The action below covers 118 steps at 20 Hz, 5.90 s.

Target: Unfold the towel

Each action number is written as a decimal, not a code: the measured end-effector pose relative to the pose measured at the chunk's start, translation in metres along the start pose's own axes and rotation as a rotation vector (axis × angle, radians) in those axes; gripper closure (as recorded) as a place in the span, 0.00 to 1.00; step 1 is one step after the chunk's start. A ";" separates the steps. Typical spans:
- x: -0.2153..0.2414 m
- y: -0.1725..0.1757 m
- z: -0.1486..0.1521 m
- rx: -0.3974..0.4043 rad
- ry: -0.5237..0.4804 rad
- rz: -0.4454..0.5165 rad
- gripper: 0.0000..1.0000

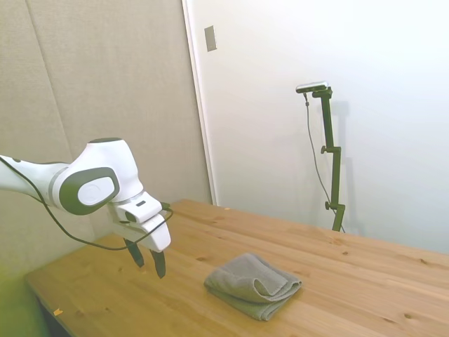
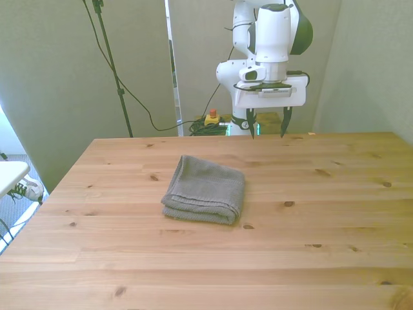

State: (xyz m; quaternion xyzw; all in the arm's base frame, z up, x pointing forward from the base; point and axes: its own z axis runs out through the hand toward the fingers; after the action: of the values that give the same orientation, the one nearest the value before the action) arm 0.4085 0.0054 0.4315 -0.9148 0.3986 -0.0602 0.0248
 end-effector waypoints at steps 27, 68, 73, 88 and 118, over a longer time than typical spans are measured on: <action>0.215 0.154 0.040 0.321 0.018 0.264 1.00; 0.219 0.159 0.049 0.346 0.032 0.266 1.00; 0.221 0.157 0.044 0.352 0.038 0.262 1.00; 0.163 -0.026 -0.023 0.459 0.009 -0.147 1.00; 0.090 -0.106 0.011 0.350 -0.312 -0.694 0.00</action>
State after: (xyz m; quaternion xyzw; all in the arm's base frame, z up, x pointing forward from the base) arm 0.5476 0.0113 0.4390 -0.9749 0.0421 0.0076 0.2183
